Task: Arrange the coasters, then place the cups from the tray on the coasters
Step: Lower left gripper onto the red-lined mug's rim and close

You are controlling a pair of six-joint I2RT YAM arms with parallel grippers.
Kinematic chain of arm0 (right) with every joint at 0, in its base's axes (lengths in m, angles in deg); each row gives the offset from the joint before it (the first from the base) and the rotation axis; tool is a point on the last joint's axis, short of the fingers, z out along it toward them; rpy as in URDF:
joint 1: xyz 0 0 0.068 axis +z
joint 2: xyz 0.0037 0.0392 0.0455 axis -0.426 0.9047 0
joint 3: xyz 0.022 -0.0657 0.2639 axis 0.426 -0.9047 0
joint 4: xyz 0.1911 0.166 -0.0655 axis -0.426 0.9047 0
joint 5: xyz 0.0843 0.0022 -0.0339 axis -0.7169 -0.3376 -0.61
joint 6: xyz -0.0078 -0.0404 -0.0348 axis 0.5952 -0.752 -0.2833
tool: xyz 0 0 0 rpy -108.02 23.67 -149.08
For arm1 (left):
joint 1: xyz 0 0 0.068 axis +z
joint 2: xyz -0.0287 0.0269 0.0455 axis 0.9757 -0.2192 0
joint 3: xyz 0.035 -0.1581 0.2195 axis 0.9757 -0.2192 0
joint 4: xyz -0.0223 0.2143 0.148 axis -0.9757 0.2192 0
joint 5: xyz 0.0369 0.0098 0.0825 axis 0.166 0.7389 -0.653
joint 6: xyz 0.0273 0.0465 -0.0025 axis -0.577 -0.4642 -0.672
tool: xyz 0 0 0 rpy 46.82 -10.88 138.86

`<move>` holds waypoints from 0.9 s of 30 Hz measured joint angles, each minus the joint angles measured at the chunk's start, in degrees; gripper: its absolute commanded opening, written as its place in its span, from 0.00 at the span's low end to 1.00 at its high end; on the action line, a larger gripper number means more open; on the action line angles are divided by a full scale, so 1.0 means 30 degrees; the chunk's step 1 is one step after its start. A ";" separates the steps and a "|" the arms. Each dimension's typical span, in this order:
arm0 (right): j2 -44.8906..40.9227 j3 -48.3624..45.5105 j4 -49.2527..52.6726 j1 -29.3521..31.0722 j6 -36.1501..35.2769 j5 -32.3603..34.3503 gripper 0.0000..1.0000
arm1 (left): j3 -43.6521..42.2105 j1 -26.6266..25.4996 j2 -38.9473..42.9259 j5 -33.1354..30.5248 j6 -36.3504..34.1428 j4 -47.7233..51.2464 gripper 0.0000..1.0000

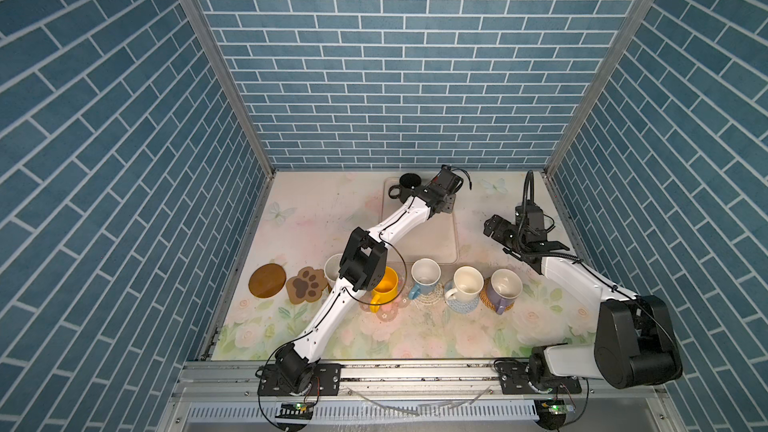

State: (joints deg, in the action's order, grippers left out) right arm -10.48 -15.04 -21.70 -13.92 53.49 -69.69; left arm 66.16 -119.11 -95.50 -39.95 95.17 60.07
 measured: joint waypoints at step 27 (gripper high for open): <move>0.0386 -0.0036 0.0073 0.0000 0.0007 -0.0415 0.92 | 0.1909 0.0168 -0.2783 -0.0073 0.1683 -0.2186 0.29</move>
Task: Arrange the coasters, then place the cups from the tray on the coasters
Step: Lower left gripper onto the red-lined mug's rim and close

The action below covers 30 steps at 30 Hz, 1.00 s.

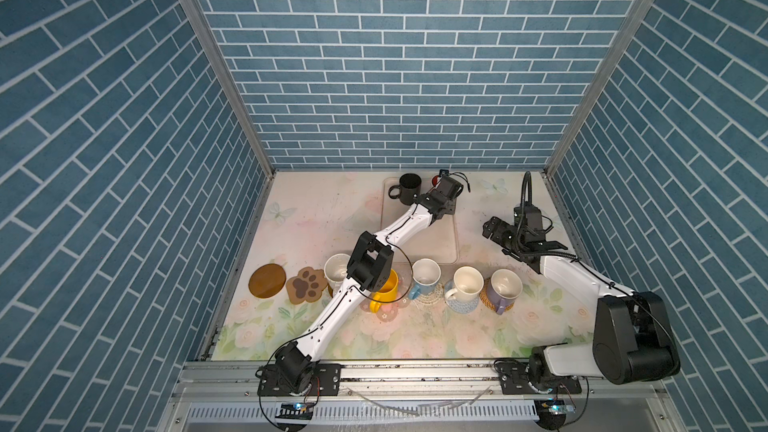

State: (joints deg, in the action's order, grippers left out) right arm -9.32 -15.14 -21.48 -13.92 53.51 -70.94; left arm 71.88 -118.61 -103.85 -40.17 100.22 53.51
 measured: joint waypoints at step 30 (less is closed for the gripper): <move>-0.1129 0.0000 0.0889 0.0000 0.0131 -0.1617 0.99 | -0.4554 -0.0379 0.3082 0.0495 -0.2047 -0.0466 0.00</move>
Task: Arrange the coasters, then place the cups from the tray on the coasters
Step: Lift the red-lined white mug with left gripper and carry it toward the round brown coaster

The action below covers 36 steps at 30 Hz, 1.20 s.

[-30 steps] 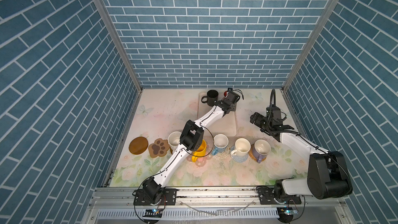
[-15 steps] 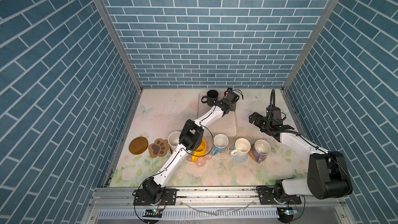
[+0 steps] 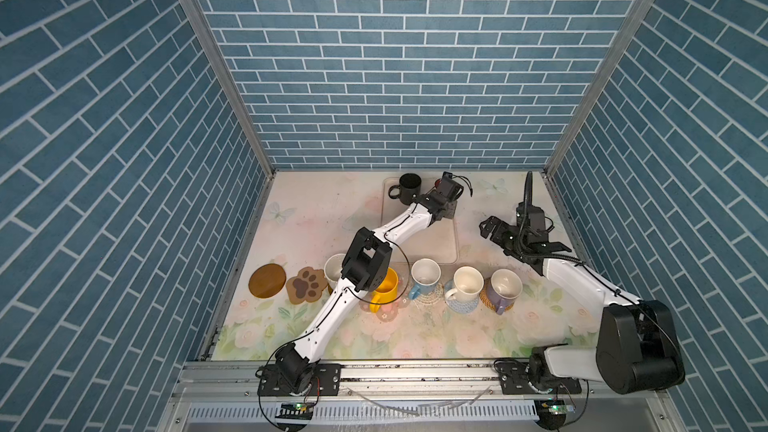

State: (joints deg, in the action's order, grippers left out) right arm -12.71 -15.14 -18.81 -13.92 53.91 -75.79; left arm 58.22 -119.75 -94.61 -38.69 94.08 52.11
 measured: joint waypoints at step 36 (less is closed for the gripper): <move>-0.0007 0.0918 0.1064 0.0044 -0.0204 -0.1989 0.99 | -1.4127 0.0197 1.4790 -0.1217 -0.0998 -0.2062 0.00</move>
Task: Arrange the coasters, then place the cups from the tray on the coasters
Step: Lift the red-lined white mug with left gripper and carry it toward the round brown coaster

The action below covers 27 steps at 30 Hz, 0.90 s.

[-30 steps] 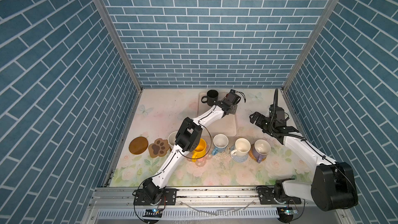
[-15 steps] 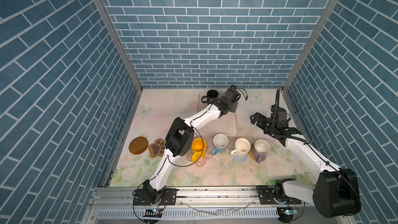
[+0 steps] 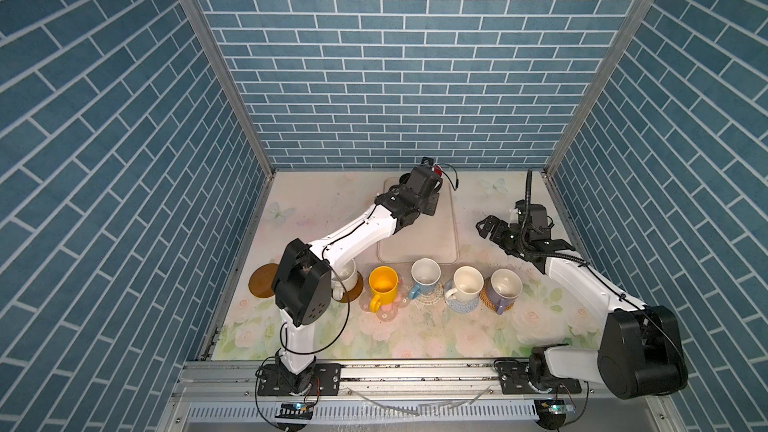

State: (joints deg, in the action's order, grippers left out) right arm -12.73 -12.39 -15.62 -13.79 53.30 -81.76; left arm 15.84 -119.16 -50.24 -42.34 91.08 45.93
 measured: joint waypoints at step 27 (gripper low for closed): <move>0.1909 0.0444 -0.2747 0.1071 0.0051 -0.0590 0.99 | -1.2801 0.5406 1.3296 -0.2419 0.3548 0.3191 0.00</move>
State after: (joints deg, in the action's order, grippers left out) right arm -7.01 -11.06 -23.86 -10.58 53.45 -83.53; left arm -22.56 -102.94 -10.35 -49.59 101.73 55.50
